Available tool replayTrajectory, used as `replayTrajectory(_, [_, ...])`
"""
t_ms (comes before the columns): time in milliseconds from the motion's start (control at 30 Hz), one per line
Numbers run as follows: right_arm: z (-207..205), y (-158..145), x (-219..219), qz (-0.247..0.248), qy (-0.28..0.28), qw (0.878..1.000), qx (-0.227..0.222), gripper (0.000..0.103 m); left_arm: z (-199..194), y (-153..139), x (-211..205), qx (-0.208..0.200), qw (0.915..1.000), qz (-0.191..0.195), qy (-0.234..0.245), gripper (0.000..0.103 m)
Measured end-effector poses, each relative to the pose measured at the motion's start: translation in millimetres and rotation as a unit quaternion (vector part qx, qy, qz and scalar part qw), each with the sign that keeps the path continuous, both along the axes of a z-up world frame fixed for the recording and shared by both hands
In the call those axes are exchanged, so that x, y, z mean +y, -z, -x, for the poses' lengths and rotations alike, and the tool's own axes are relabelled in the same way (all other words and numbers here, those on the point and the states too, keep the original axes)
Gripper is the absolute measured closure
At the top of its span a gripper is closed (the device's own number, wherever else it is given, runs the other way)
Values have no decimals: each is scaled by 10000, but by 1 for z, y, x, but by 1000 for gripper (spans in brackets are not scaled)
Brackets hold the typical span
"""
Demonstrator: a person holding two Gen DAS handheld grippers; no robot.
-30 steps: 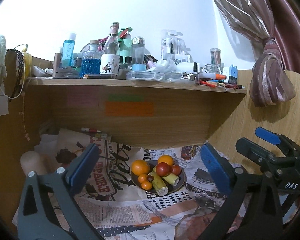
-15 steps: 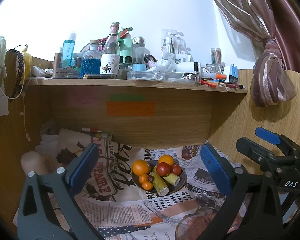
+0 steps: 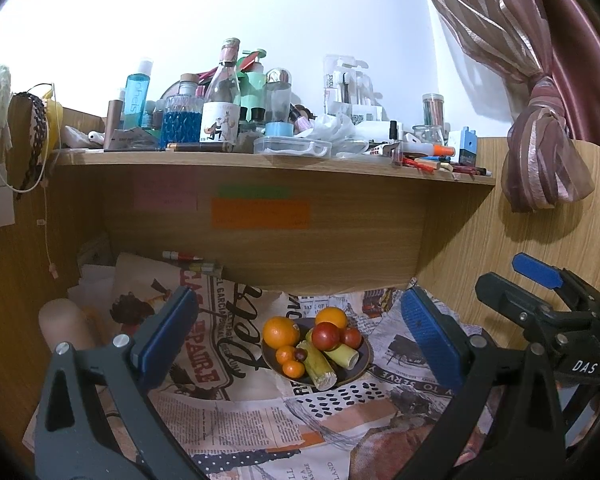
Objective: Organize fruits
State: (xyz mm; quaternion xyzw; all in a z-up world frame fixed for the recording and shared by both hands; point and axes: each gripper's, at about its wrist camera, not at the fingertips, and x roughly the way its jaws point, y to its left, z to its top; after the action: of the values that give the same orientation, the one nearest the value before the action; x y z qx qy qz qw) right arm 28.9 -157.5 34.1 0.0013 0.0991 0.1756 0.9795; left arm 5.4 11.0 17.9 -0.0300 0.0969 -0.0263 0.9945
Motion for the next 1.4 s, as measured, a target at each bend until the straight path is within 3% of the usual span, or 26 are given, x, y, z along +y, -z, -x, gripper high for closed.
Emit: replayTrajectory(1400, [-3,1,4,-53,37,10000,-30,0,1,-2,-9,-26,9999,87,-128,0])
